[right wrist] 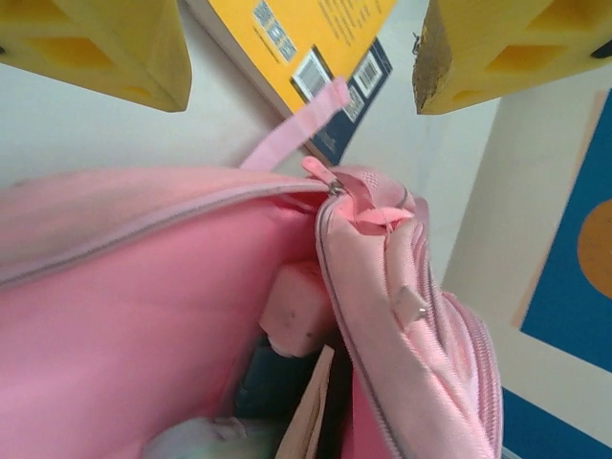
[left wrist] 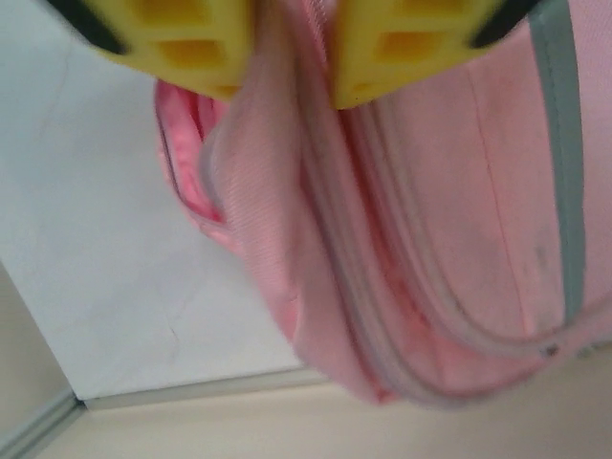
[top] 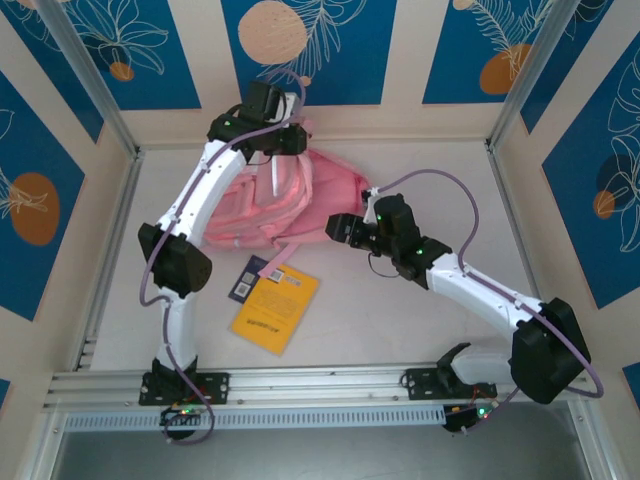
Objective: Pack the student bag
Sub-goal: Close the student bag at the top-center of the table, then pick up the book from the bottom-center of the table.
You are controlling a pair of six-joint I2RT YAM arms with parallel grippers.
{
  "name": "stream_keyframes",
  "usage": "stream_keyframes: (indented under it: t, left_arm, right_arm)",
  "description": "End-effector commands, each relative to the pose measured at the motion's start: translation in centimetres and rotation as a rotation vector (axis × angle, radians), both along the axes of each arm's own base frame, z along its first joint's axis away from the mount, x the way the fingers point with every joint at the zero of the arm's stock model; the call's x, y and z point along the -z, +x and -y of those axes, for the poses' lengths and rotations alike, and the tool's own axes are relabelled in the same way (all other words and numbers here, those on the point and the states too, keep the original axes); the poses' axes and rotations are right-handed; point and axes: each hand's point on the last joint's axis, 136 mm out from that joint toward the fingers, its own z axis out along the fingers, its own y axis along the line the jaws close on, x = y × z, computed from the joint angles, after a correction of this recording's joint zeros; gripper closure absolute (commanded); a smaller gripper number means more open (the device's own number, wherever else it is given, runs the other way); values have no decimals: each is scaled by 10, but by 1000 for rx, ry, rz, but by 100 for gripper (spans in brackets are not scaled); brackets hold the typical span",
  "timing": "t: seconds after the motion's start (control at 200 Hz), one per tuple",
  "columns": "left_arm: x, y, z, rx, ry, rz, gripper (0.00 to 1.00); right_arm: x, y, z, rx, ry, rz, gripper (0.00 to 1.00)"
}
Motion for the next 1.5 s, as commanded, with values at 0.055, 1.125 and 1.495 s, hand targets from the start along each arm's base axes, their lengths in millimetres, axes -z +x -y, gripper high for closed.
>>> stream_keyframes:
  t: [0.055, 1.125, 1.495]
  left_arm:
    - [-19, -50, 2, 47, -93, -44, 45]
    - [237, -257, -131, -340, 86, -536, 25]
    - [245, -272, -97, -222, -60, -661, 25]
  right_arm:
    - [13, -19, 8, -50, -56, -5, 37]
    - [117, -162, -38, -576, -71, -398, 45]
    - [145, -158, -66, -620, -52, -514, 60]
